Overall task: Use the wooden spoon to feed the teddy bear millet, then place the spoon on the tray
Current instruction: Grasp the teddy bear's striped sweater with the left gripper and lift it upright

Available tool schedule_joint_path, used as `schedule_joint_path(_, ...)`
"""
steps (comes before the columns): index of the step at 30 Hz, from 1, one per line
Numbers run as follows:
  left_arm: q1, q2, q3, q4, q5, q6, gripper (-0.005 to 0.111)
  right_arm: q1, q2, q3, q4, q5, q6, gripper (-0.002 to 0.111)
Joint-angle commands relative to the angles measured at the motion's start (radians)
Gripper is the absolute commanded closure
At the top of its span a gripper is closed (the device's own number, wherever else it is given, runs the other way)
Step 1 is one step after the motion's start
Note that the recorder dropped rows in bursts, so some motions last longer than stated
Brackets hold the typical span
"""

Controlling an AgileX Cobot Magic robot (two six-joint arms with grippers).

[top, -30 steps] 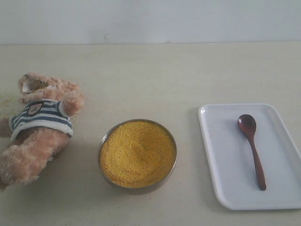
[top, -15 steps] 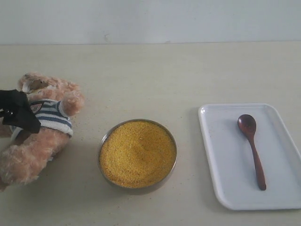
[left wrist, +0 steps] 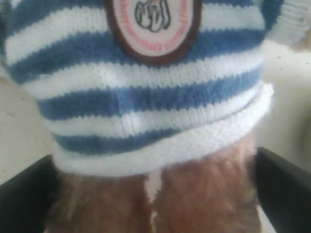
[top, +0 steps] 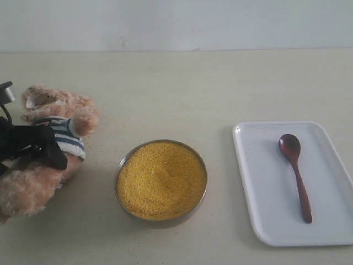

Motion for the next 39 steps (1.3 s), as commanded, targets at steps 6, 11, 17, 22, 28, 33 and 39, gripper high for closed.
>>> schedule_joint_path(6,-0.051,0.119,0.005,0.032,0.042,0.021,0.015,0.004,-0.005,0.0,-0.007,-0.004,0.004,0.107)
schedule_joint_path(11,-0.051,0.112,-0.05,0.049,0.149,0.087,0.102,0.004,-0.005,0.0,-0.007,-0.004,0.004,0.107)
schedule_joint_path(17,-0.052,0.01,-0.073,0.056,0.19,0.188,0.103,0.004,-0.005,0.0,-0.007,-0.004,0.004,0.107)
schedule_joint_path(22,-0.089,-0.094,-0.073,0.137,0.177,0.287,0.103,0.004,-0.005,0.0,-0.007,-0.004,0.004,0.107)
schedule_joint_path(28,-0.232,-0.161,-0.056,0.422,0.138,0.309,0.103,0.004,-0.005,0.0,-0.007,-0.004,0.004,0.107)
schedule_joint_path(33,-0.28,-0.168,0.007,0.591,0.059,0.309,0.103,0.004,-0.005,0.0,-0.007,-0.004,0.004,0.107)
schedule_joint_path(39,-0.28,-0.168,0.059,0.764,-0.072,0.217,0.103,0.01,-0.005,0.0,-0.009,-0.004,0.004,0.107)
